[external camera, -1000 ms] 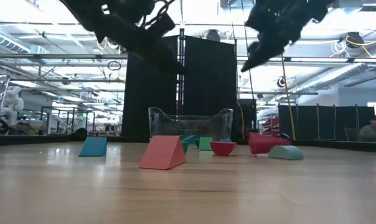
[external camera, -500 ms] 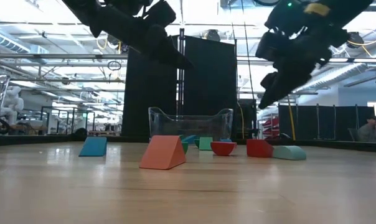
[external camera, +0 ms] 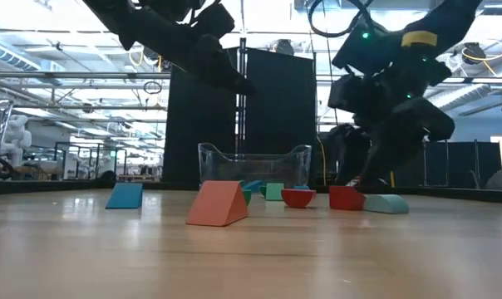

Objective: Sort blocks by size
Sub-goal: Put the red triangle block into the top transparent bin

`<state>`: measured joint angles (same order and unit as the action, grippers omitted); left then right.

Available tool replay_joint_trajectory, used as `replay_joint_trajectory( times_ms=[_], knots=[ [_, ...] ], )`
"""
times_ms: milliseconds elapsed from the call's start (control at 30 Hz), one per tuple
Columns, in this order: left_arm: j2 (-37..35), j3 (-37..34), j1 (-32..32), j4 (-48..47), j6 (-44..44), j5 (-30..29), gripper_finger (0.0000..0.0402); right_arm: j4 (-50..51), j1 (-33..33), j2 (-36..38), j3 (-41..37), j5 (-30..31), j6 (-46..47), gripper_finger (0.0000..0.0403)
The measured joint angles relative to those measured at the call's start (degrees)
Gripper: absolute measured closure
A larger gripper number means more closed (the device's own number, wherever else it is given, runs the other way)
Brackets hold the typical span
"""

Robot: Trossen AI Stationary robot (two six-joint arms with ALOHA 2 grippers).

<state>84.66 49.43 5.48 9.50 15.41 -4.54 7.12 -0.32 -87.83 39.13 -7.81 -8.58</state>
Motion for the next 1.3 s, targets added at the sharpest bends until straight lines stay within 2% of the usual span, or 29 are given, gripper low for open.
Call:
replay_joint_trajectory(
  times_ms=[100, 300, 533, 667, 1000, 1167, 1300],
  knots=[
    [0.0, 0.0, 0.0, 0.01, 0.0, 0.0, 0.0228, -0.11, 0.12, -1.99, 0.99, -0.1, -0.94, 0.0142],
    [0.0, -0.02, 0.0, -0.04, -0.03, 0.0, 0.0228, 0.76, 0.06, -6.44, 1.93, -1.09, -2.63, 0.0164],
    [0.0, -0.02, 0.0, 0.0, -0.02, 0.0, 0.0228, 0.52, 0.01, -6.28, 1.84, -0.58, -2.11, 0.02],
    [0.0, -0.02, 0.0, 0.0, -0.02, 0.0, 0.0228, 1.02, 0.09, -5.51, 1.75, 0.25, -1.6, 0.0242],
    [0.0, -0.02, -0.04, -1.08, -0.15, -0.01, 0.0228, 2.85, 0.03, -5.51, 4.61, 2.06, -1.55, 0.0383],
    [0.67, -0.08, -0.92, -2.51, -0.17, 1.15, 0.0228, 6.02, 0.07, -5.51, 8.99, 5.22, -0.65, 0.038],
    [2.81, -0.24, -2.23, -2.49, -0.13, 1.41, 0.0228, 7.89, 0.07, -4.57, 11.86, 12.23, -0.08, 0.037]
  ],
)
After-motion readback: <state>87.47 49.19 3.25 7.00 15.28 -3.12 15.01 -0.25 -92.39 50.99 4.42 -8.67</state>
